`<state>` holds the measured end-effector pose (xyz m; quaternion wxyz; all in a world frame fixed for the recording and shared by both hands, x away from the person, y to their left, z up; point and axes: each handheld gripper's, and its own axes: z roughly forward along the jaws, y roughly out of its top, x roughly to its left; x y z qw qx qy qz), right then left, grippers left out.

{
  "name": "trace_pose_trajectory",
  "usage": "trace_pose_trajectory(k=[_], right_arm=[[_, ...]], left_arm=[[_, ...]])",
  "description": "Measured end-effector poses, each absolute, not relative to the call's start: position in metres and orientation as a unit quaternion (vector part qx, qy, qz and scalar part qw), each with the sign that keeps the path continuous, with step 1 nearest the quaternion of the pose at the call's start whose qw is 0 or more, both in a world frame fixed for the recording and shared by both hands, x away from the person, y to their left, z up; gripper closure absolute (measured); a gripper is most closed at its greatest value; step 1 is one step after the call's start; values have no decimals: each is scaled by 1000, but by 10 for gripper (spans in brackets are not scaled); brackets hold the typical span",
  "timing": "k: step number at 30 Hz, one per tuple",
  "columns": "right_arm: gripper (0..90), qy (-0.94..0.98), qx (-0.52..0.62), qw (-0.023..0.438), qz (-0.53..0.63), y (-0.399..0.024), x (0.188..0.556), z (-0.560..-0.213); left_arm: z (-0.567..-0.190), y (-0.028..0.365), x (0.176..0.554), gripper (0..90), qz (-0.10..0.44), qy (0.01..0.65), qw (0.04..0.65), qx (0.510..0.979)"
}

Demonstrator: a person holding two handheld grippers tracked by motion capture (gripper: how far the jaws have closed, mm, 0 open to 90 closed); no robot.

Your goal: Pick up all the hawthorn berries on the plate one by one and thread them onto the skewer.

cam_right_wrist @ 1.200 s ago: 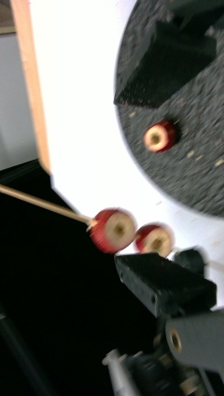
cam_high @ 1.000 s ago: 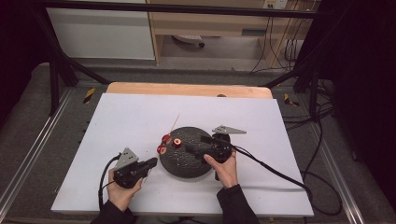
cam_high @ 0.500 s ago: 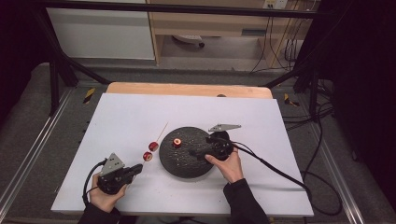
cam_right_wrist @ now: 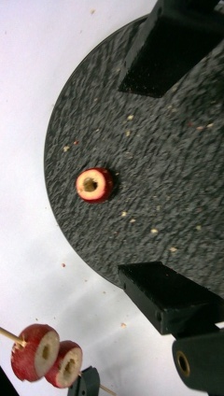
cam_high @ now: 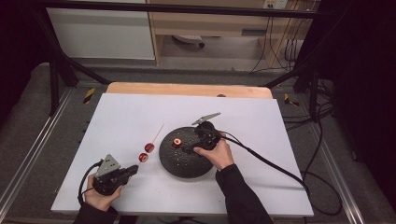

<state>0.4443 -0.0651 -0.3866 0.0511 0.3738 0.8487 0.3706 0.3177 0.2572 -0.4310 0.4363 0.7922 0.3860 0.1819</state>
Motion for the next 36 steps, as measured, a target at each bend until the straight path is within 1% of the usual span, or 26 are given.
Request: trace_pose_trajectory(k=[10,16,25,27,36], right_arm=[[177,873,368,37,319,-46,471,-391],[215,880,362,31,305,-34,480,-395],[312,894,348,20,283,-18,492,-399],[336,893,347,10,285,-15,493,-399],[436,895,355,-4,268,-12,503,-406]], left_arm=[[-431,261,320,883,177,390,435,792],[-431,262,321,883,175,391,434,792],[-432,262,321,883,174,393,435,792],[-432,262,321,883,173,393,435,792],[-432,261,321,883,173,392,434,792]])
